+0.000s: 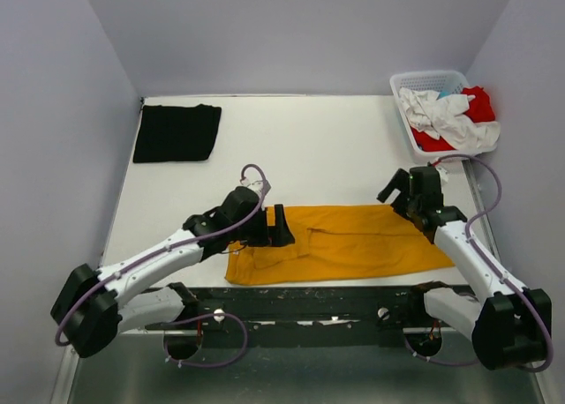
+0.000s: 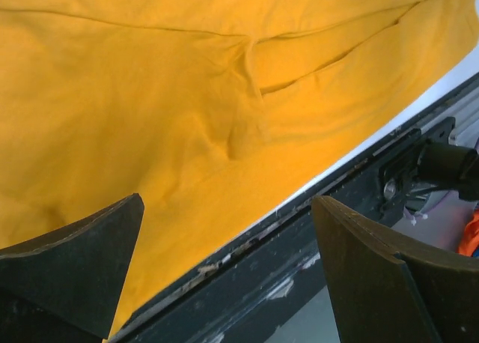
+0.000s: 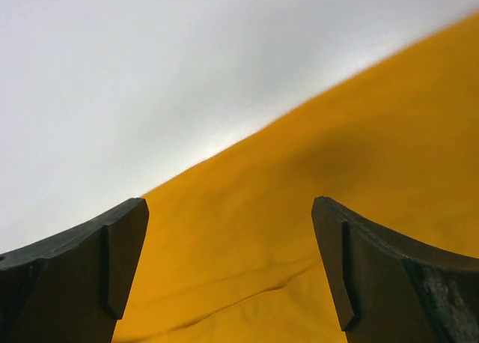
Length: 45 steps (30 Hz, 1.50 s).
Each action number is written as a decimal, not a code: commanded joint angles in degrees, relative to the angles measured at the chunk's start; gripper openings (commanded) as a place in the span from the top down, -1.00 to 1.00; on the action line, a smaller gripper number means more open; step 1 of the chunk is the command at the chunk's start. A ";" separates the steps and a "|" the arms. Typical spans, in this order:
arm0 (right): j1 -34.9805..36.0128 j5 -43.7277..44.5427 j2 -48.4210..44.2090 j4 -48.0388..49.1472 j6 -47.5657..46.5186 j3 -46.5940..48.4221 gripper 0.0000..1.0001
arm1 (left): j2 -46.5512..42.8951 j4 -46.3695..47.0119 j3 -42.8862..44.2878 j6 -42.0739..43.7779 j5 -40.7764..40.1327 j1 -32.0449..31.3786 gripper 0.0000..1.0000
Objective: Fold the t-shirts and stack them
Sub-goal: Fold the other side of the tshirt into a rectangle, then rotate the tshirt 90 degrees
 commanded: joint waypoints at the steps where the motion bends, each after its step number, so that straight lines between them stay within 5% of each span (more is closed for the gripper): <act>1: 0.21 -32.99 -0.80 17.28 -8.23 -3.84 -1.00 | 13.52 13.01 0.16 -6.01 3.84 0.17 -0.97; 9: 0.38 -31.89 4.68 17.88 -6.35 -6.00 -1.00 | 36.24 24.39 2.05 -10.03 13.33 14.06 -0.97; 18: 0.90 -37.23 11.63 21.77 -5.96 -5.96 -1.00 | 57.55 -5.20 38.41 -6.79 11.91 22.42 -0.97; 28: 0.91 -23.01 9.93 14.17 -8.67 -2.24 -1.00 | 65.45 -12.89 54.12 -0.70 15.11 24.52 -0.97; 33: 0.76 -8.09 12.32 9.48 -4.31 0.36 -1.00 | 69.70 -17.79 62.42 0.86 15.72 25.15 -0.97; 39: 0.73 -12.91 22.31 7.88 -2.31 3.11 -1.00 | 71.61 -16.50 69.25 2.89 16.31 26.43 -0.97; 45: 0.90 -27.98 15.98 6.37 -0.49 -2.78 -1.00 | 78.24 -22.27 79.57 4.08 20.22 26.89 -0.97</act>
